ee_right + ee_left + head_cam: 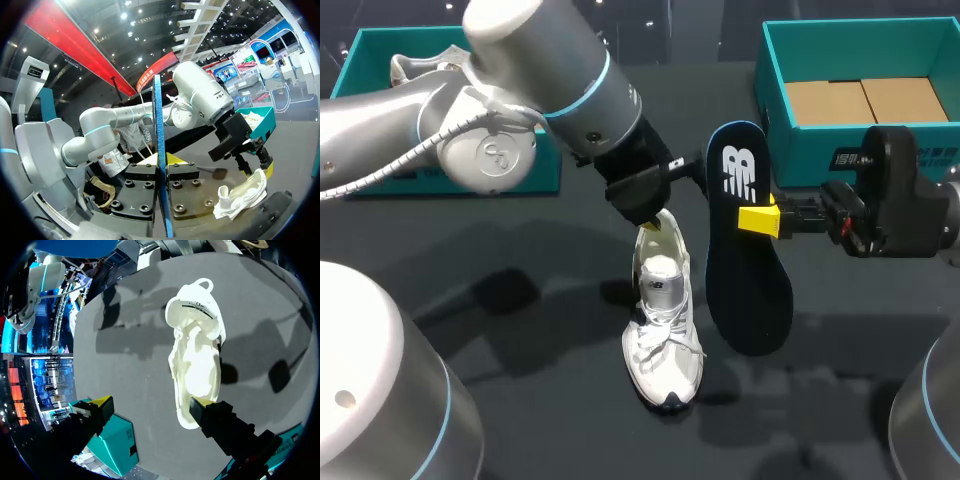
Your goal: Take the shoe out of the shoebox, open the shoe tongue, remove and reinsert the insole, then place the shoe into the shoebox
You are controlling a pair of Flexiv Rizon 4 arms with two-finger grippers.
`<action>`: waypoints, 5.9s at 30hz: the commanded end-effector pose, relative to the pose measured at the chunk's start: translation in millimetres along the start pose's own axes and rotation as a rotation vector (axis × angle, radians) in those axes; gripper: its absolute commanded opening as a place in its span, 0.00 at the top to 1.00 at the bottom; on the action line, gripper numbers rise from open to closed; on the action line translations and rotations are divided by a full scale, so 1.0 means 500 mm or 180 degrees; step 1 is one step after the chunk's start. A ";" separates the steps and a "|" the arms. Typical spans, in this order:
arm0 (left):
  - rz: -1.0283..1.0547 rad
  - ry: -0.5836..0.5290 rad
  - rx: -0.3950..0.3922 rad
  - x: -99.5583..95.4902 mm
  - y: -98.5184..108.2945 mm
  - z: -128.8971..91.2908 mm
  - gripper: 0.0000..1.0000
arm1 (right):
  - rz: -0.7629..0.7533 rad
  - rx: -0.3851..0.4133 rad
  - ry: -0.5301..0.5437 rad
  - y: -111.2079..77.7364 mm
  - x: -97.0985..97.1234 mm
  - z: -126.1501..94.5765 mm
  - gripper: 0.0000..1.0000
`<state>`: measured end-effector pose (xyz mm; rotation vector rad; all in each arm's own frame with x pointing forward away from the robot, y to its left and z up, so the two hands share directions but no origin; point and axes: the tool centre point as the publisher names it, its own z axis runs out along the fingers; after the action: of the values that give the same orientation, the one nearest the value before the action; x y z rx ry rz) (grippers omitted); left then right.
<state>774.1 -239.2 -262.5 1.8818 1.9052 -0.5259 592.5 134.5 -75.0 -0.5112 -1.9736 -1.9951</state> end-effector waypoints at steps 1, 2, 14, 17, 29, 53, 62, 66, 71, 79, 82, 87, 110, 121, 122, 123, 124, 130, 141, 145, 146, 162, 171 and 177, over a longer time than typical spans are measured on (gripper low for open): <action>0.0040 -0.0525 -0.0067 0.022 -0.013 -0.052 0.00 | 0.0002 0.0002 -0.0005 -0.002 0.000 0.002 1.00; 0.0038 -0.0611 -0.0092 0.019 -0.012 -0.061 0.00 | 0.0002 0.0002 -0.0005 -0.002 0.000 0.002 1.00; 0.0030 -0.1101 0.0036 -0.024 0.009 -0.092 0.00 | 0.0002 0.0002 -0.0005 -0.002 0.000 0.002 1.00; 0.0030 -0.1101 0.0036 -0.024 0.009 -0.092 0.00 | 0.0002 0.0002 -0.0005 -0.002 0.000 0.002 1.00; -0.0084 -0.1540 0.0088 -0.027 0.012 -0.089 0.00 | 0.0222 0.0093 0.0002 0.010 -0.036 -0.010 1.00; -0.0138 -0.2288 0.0117 -0.037 0.027 -0.137 0.00 | 0.0950 0.0009 -0.0129 0.024 -0.225 -0.061 1.00; -0.0014 -0.2661 0.0081 -0.049 0.028 -0.162 0.00 | 0.1557 -0.0059 -0.0260 0.046 -0.359 -0.068 1.00; 0.0025 -0.2683 0.0089 -0.050 0.030 -0.165 0.00 | 0.1557 -0.0059 -0.0260 0.046 -0.359 -0.068 1.00; 0.0025 -0.2683 0.0089 -0.050 0.030 -0.165 0.00 | 0.1557 -0.0059 -0.0260 0.046 -0.359 -0.068 1.00; 0.0056 -0.2802 0.0082 -0.060 0.032 -0.155 0.00 | 0.2228 0.0037 -0.0386 0.055 -0.420 -0.053 1.00; 0.0044 -0.2935 0.0159 -0.070 0.035 -0.158 0.00 | 0.2408 -0.0012 -0.0463 0.051 -0.447 -0.048 1.00; 0.0044 -0.2935 0.0159 -0.070 0.035 -0.158 0.00 | 0.2408 -0.0012 -0.0463 0.051 -0.447 -0.048 1.00; 0.0040 -0.3138 0.0060 -0.110 0.046 -0.118 0.18 | 0.3304 0.0013 -0.0235 0.033 -0.511 0.013 1.00; 0.0038 -0.3177 -0.0046 -0.119 0.053 -0.113 0.42 | 0.3500 -0.0050 -0.0258 0.023 -0.526 0.028 1.00; 0.0029 -0.3178 -0.0071 -0.119 0.053 -0.113 0.42 | 0.3509 -0.0053 -0.0258 0.022 -0.527 0.029 1.00; 0.0024 -0.3181 -0.0080 -0.120 0.054 -0.113 0.47 | 0.3513 -0.0054 -0.0258 0.022 -0.527 0.029 1.00; 0.0022 -0.3184 -0.0078 -0.120 0.055 -0.112 0.50 | 0.3518 -0.0064 -0.0257 0.022 -0.527 0.029 1.00; -0.0010 -0.3152 -0.0127 -0.125 0.062 -0.098 0.55 | 0.3556 -0.0097 -0.0269 0.019 -0.530 0.033 1.00; -0.0039 -0.3126 -0.0154 -0.131 0.069 -0.083 0.79 | 0.3616 -0.0119 -0.0294 0.015 -0.533 0.035 1.00; -0.0033 -0.3111 -0.0160 -0.132 0.069 -0.081 1.00 | 0.3633 -0.0128 -0.0299 0.014 -0.534 0.035 1.00; -0.0030 -0.3108 -0.0161 -0.132 0.069 -0.081 1.00 | 0.3636 -0.0132 -0.0299 0.014 -0.534 0.035 1.00; -0.0015 -0.3011 -0.0218 -0.101 0.056 -0.112 1.00 | 0.3435 -0.0231 -0.0225 0.015 -0.516 0.000 0.00; -0.0290 -0.2905 -0.0007 -0.055 0.037 -0.152 1.00 | 0.3219 -0.0190 -0.0057 0.016 -0.487 -0.046 0.00; -0.0848 -0.2852 0.0327 -0.031 0.023 -0.180 1.00 | 0.3148 -0.0207 -0.0064 0.003 -0.470 -0.084 0.00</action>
<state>790.1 -222.0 -185.9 1.1152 1.4506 -1.2779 811.1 92.9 -179.1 -1.2136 -1.2350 -1.3865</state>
